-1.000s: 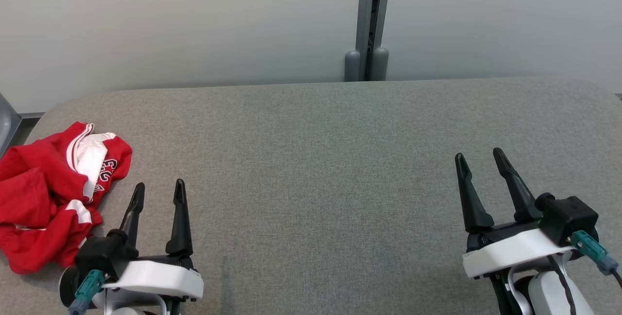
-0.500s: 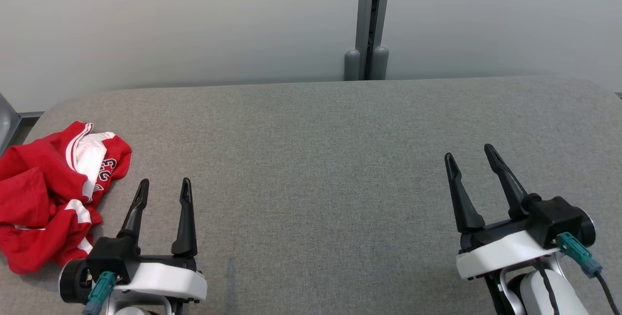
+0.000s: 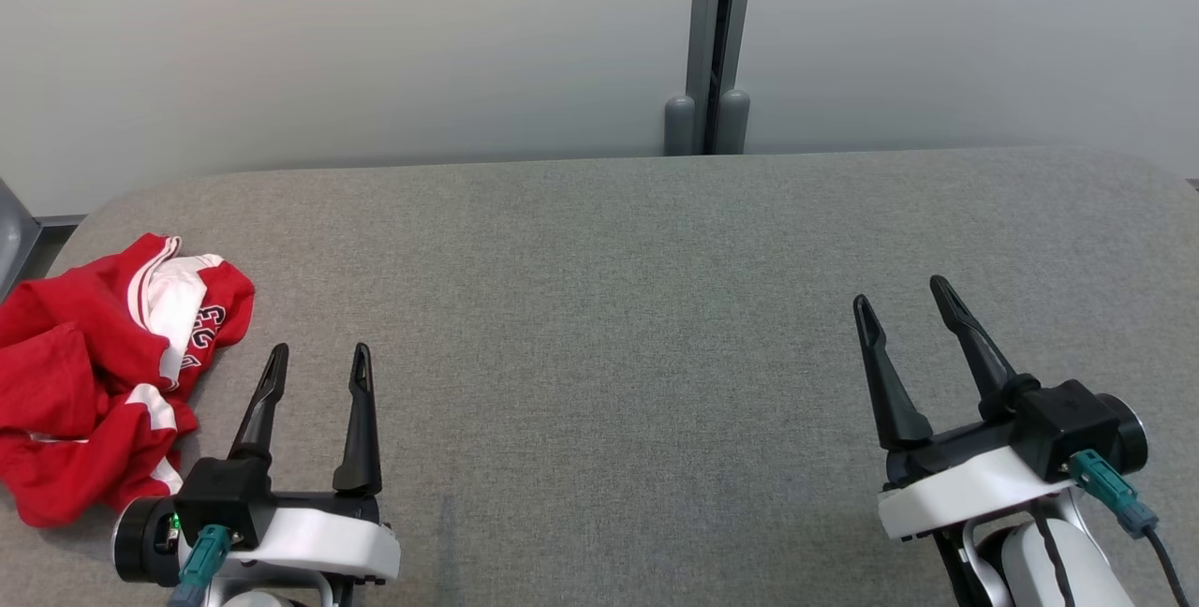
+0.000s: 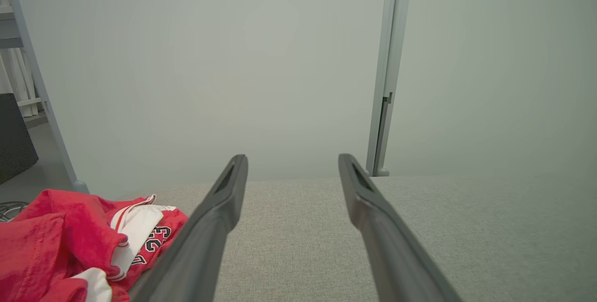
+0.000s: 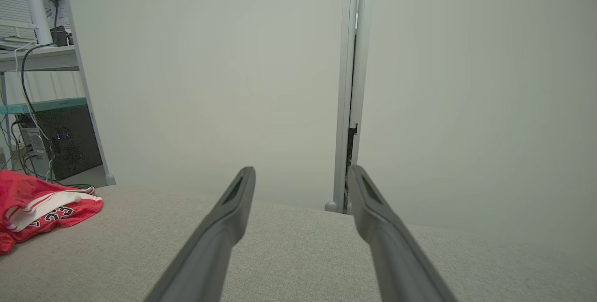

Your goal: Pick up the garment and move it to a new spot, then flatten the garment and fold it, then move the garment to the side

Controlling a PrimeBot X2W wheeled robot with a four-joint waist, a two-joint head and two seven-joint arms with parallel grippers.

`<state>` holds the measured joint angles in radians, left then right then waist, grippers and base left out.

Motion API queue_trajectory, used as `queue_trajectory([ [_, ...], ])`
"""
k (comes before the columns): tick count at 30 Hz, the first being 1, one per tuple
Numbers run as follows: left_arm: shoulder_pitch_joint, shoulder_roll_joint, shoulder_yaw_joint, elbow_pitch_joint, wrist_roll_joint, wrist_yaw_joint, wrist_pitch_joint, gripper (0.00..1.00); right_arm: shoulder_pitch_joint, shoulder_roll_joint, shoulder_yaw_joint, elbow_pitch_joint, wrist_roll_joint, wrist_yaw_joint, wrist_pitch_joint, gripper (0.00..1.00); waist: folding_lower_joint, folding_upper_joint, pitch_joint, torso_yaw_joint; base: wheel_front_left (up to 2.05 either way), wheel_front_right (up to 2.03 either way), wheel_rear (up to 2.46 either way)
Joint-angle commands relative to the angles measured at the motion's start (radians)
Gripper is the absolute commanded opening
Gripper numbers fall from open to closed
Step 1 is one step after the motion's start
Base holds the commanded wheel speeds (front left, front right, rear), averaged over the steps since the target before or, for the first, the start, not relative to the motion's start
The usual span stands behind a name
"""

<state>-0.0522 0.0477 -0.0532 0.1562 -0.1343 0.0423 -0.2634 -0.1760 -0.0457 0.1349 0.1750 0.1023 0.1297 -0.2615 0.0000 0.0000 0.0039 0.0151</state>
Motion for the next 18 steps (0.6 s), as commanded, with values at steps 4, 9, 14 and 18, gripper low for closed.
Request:
queue_trajectory([
  [4,-0.013,0.005,0.003,0.0,-0.001,0.003,-0.002,1.0,-0.007,-0.009,0.001,-0.005,0.004,0.002,-0.005,1.0,0.0,0.0,0.001,0.001,0.0,0.0,0.0],
  [9,-0.014,0.005,0.003,0.001,-0.003,0.004,-0.002,1.0,-0.008,-0.009,0.001,-0.005,0.004,0.002,-0.005,1.0,0.0,0.0,0.002,0.001,0.0,0.0,0.0],
  [14,-0.016,0.005,0.004,0.004,-0.006,0.002,-0.002,1.0,-0.011,-0.009,0.003,-0.001,0.006,0.002,-0.005,1.0,0.0,0.0,0.001,0.001,0.0,0.0,0.0],
  [18,-0.017,0.005,0.006,0.007,-0.007,0.002,-0.002,1.0,-0.012,-0.009,0.003,0.0,0.006,0.002,-0.005,1.0,0.0,0.0,0.001,0.0,0.0,0.0,0.0],
])
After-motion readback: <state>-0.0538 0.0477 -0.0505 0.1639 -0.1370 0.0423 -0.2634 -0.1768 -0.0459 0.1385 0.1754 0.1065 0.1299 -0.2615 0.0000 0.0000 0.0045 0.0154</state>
